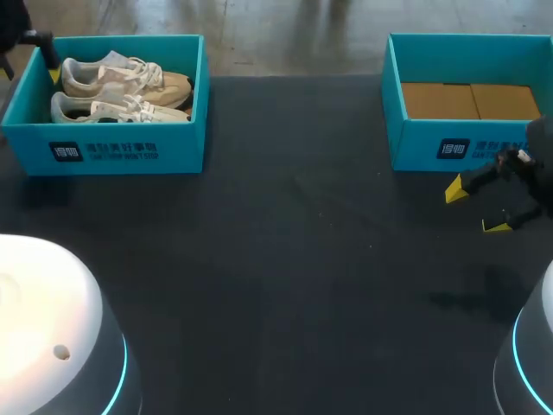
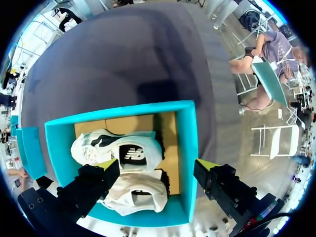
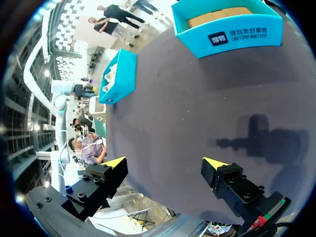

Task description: Take the shoe out of the shoebox, open the shoe tongue, remove and reinsert the insole, then place the shoe into the shoebox

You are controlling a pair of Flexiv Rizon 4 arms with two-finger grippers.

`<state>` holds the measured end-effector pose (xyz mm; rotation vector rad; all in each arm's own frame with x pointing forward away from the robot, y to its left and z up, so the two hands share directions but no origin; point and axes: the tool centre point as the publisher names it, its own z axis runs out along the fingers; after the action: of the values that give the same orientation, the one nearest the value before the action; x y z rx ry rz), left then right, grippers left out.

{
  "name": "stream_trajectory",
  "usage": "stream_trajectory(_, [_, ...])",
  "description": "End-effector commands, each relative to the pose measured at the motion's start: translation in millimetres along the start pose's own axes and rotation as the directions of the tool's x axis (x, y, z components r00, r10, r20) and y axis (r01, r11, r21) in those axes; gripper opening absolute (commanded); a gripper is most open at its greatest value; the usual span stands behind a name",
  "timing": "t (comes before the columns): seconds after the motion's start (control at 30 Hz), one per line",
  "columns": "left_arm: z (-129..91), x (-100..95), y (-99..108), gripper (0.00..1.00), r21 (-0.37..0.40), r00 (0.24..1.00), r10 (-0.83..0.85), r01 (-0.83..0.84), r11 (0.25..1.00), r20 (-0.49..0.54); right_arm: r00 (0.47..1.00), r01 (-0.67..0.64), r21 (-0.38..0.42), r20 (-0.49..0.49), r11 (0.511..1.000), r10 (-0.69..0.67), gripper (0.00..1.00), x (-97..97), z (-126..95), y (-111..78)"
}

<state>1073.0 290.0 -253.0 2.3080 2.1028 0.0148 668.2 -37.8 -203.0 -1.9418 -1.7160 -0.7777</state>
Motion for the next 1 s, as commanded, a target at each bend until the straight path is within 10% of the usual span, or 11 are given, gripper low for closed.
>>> stream_trajectory(0.03, [12, 0.1, -6, 1.00, 0.000, 1.000, 0.011, -0.011, 1.000, -0.013, 1.000, -0.001, -0.001, 0.003, 1.000, 0.001, 1.00, 0.4, 1, -0.5])
stream_trajectory(1.0, [71, -9.3, 24, 0.79, 0.022, 0.997, 0.025, -0.024, 0.999, -0.068, 1.000, -0.001, -0.001, 0.003, 1.000, 0.001, 1.00, 0.4, 1, -0.5])
